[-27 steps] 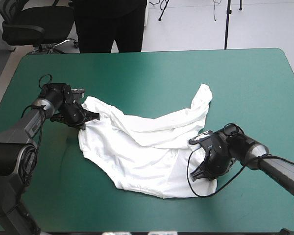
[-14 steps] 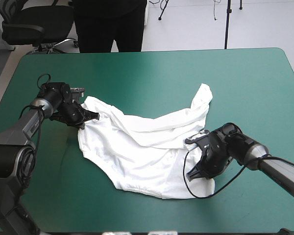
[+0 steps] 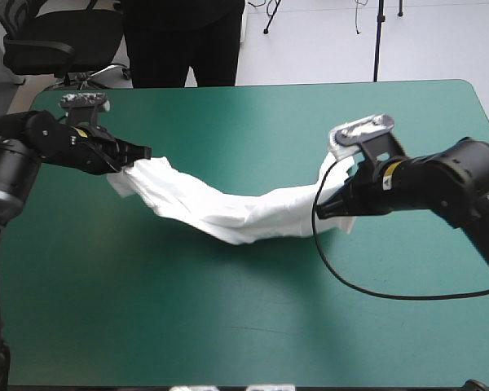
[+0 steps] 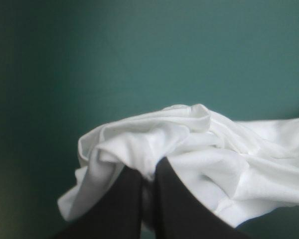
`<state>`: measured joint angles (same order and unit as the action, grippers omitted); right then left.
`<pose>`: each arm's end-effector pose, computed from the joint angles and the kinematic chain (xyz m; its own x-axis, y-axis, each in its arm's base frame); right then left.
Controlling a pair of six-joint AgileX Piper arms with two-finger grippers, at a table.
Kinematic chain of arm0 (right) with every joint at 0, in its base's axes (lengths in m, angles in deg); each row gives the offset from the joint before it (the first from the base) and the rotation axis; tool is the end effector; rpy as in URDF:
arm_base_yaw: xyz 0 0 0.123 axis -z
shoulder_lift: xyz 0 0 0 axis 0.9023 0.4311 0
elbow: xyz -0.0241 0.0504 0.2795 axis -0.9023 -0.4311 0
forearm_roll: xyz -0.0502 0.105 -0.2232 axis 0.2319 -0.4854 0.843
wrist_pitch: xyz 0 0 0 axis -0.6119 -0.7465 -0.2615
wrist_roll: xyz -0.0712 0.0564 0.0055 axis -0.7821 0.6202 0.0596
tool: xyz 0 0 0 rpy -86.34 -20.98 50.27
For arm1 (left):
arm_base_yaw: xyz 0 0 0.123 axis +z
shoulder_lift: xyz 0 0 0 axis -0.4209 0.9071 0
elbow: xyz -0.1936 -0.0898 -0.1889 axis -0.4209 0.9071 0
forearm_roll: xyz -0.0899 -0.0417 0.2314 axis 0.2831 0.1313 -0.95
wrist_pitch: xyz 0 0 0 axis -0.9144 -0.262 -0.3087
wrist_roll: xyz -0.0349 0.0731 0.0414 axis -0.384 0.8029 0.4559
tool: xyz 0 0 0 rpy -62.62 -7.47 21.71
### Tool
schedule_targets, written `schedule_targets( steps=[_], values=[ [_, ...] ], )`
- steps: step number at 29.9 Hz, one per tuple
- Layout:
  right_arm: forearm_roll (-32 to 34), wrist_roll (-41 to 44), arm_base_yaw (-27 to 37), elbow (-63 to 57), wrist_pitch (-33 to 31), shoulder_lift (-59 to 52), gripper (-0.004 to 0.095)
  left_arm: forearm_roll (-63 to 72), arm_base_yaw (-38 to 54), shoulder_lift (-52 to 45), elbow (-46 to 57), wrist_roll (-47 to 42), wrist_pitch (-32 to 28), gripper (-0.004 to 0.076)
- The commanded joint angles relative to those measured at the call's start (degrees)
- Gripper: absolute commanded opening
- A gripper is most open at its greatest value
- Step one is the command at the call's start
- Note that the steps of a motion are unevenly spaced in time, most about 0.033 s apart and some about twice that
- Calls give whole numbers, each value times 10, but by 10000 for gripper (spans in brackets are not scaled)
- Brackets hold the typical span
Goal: Fold the cloth
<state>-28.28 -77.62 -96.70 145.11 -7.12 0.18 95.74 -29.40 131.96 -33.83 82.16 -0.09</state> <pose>0.1935 0.1205 0.4496 -0.6934 -0.3077 -0.6515 -0.4528 0.8895 0.0617 0.2958 -0.0434 0.4022 -0.8066 0.0248 -0.5906 0.1764 0.9637 -0.2004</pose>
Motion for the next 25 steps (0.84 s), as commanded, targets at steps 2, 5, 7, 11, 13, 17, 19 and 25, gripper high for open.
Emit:
schedule_targets(
  steps=[2,5,7,11,13,17,19,25],
  values=[
    [6,1,0,162,13,-21,-17,49,0,-75,-103,3,-8,-9],
    [6,1,0,255,43,-21,-17,75,0,-92,-180,3,-11,-9],
    [8,1,0,312,72,-21,-17,90,0,-92,-243,3,-14,-9],
    [15,-6,0,398,115,-21,-17,120,0,-92,-361,6,-36,-9],
    [15,-16,0,421,127,-21,-17,120,0,-92,-406,7,-46,-9],
    [14,-21,0,466,138,-21,-17,121,0,-93,-482,8,-44,-9],
    [6,-25,0,484,138,-21,-17,125,0,-101,-506,13,-45,-9],
    [-25,-46,0,535,138,-21,-17,147,0,-147,-516,31,-51,-9]
  ],
)
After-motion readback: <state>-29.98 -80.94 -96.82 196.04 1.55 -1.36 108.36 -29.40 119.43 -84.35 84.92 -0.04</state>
